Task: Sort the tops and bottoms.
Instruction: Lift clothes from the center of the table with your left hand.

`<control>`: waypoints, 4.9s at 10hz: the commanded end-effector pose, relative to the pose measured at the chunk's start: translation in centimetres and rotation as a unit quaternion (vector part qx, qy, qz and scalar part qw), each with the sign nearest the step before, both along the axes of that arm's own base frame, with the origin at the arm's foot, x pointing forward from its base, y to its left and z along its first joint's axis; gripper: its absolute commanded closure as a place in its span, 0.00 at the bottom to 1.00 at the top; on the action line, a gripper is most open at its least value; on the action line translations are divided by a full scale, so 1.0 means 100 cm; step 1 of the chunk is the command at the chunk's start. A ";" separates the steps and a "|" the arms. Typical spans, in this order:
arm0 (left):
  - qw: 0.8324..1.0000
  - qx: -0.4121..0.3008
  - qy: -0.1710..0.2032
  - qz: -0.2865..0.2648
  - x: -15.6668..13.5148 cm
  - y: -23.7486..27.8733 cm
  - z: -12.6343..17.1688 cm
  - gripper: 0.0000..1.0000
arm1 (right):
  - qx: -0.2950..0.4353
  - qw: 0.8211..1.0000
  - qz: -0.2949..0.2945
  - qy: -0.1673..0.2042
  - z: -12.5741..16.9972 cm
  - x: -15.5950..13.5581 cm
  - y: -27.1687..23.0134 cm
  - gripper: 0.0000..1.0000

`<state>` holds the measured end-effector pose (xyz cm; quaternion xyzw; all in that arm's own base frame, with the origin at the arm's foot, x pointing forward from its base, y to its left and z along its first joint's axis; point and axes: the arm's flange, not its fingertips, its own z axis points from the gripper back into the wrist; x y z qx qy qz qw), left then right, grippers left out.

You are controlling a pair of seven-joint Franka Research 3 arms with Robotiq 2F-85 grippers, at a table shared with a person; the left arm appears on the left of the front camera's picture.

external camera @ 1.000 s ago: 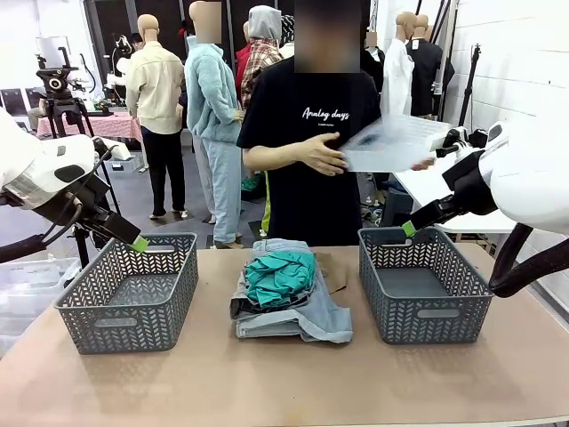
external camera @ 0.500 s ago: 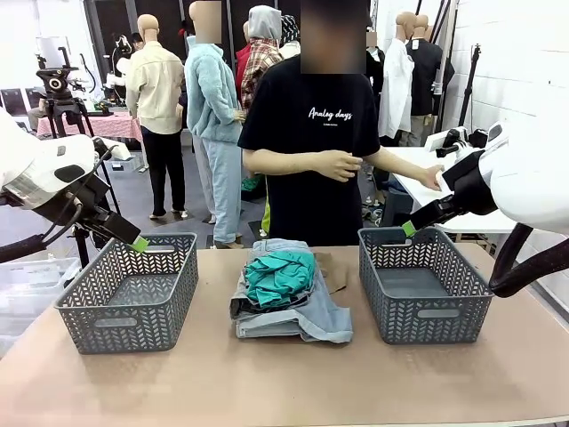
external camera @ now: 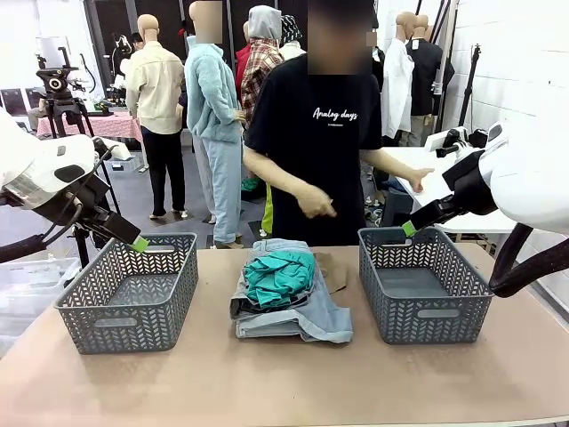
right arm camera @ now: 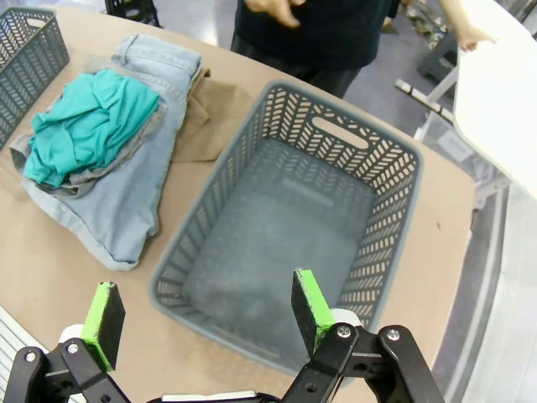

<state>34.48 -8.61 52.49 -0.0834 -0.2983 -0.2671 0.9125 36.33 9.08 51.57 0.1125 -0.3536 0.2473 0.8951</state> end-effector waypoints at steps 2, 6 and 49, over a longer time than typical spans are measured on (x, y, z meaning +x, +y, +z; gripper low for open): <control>1.000 -0.004 0.001 -0.003 -0.001 0.002 0.001 0.00 | 0.004 1.000 0.004 -0.003 -0.001 0.001 0.000 0.00; 1.000 -0.004 0.001 -0.003 -0.001 0.002 0.001 0.00 | 0.004 1.000 0.004 -0.003 -0.001 0.001 0.000 0.00; 0.986 0.046 0.156 -0.021 0.225 -0.147 -0.070 0.00 | 0.004 1.000 0.004 -0.003 -0.001 0.001 0.000 0.00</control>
